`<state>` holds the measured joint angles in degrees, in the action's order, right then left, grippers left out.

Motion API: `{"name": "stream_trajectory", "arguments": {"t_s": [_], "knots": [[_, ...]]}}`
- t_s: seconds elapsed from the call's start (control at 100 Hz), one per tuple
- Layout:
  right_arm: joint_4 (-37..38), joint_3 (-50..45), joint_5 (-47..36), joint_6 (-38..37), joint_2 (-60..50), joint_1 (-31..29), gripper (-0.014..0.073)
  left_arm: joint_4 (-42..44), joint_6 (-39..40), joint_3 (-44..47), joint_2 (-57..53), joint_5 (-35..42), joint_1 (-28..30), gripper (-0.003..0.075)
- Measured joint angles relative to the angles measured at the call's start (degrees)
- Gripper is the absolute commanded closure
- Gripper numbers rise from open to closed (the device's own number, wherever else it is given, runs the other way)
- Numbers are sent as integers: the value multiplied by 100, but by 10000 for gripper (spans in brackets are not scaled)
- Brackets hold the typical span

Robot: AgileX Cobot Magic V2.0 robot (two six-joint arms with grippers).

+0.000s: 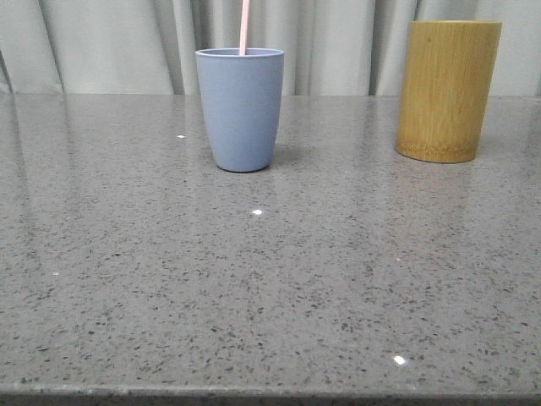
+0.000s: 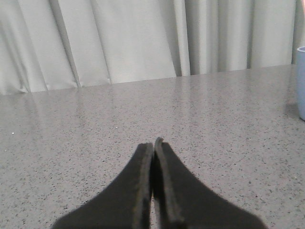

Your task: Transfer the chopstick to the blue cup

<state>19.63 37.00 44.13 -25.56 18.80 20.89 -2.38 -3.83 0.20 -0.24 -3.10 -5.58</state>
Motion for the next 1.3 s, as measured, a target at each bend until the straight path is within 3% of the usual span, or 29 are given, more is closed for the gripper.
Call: {"name": "stream_trajectory", "arguments": {"t_s": [0.72, 0.87, 1.03, 1.3], "knots": [[13, -2, 0, 0, -27, 0, 662, 5, 0, 0, 0, 10, 0, 739], [91, -190, -317, 38, -205, -53, 662, 5, 0, 0, 0, 10, 0, 739], [-209, -645, -1113, 641, -569, -388, 662, 5, 0, 0, 0, 10, 0, 739], [-1651, -1805, -1988, 2463, -1565, -1012, 662, 5, 0, 0, 0, 10, 0, 739]]}}
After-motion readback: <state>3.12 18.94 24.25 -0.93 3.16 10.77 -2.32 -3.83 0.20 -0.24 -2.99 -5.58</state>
